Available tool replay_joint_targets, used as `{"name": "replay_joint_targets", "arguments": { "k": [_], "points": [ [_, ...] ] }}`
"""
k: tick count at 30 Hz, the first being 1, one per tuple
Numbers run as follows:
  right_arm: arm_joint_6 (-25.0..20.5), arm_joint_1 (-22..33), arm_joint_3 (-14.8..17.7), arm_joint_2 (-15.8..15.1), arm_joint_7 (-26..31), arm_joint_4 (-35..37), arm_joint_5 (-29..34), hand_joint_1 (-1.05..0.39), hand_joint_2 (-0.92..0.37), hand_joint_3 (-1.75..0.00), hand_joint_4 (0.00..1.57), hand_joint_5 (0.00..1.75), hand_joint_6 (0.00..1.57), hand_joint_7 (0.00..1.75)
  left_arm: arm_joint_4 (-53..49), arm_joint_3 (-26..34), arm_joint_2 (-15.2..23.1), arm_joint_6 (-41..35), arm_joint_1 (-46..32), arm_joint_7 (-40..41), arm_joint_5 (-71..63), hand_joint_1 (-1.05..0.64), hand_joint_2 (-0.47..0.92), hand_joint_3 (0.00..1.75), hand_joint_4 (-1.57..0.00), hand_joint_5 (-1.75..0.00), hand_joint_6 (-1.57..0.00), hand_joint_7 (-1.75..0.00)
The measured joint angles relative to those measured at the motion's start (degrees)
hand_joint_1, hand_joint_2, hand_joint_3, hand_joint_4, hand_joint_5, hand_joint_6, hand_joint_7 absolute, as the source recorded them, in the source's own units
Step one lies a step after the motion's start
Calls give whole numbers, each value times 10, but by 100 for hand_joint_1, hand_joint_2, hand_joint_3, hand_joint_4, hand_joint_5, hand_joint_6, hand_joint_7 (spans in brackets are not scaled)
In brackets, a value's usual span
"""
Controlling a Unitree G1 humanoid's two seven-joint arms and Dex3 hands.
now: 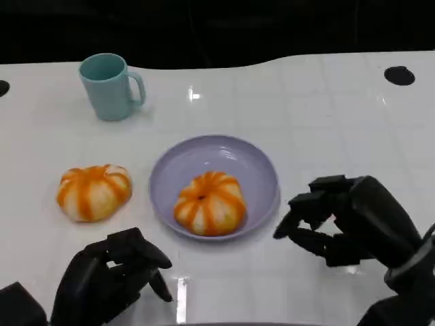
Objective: Grasp the bread from the table and place it into the plate.
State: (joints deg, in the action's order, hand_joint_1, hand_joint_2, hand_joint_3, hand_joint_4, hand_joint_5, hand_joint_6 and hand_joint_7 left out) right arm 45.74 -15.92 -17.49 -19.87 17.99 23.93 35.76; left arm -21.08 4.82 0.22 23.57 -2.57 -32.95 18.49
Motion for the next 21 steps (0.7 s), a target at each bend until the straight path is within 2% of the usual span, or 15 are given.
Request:
{"name": "replay_joint_targets", "arguments": {
  "k": [4, 7, 8, 12, 21],
  "points": [
    [-3, 22, 6, 2, 7, -7, 0, -6, -13, -154, 104, 161, 99, 112, 8, -1, 0, -2, -2, 3, 0, -77, 92, 18, -88, -149, -89, -107],
    [-14, 44, 18, 6, 8, -23, -1, -7, -15, -151, 102, 169, 96, 118, 15, -2, 0, -5, -4, 6, 0, -75, 92, 19, -86, -150, -88, -108],
    [-19, 50, 21, 9, 9, -28, -2, -8, -17, -150, 100, 172, 91, 128, 16, -2, 0, -5, -5, 6, 0, -74, 92, 20, -86, -151, -87, -109],
    [-45, 82, 30, 15, 4, -63, -6, -8, -20, -148, 99, 174, 82, 145, 23, -4, 0, -10, -9, 8, 0, -74, 92, 20, -84, -152, -86, -110],
    [-87, 135, 47, 16, -51, -121, -50, -5, -24, -145, 95, 175, 75, 149, 33, -4, 0, -16, -12, 10, 0, -71, 92, 23, -79, -157, -80, -116]
  ]
}}
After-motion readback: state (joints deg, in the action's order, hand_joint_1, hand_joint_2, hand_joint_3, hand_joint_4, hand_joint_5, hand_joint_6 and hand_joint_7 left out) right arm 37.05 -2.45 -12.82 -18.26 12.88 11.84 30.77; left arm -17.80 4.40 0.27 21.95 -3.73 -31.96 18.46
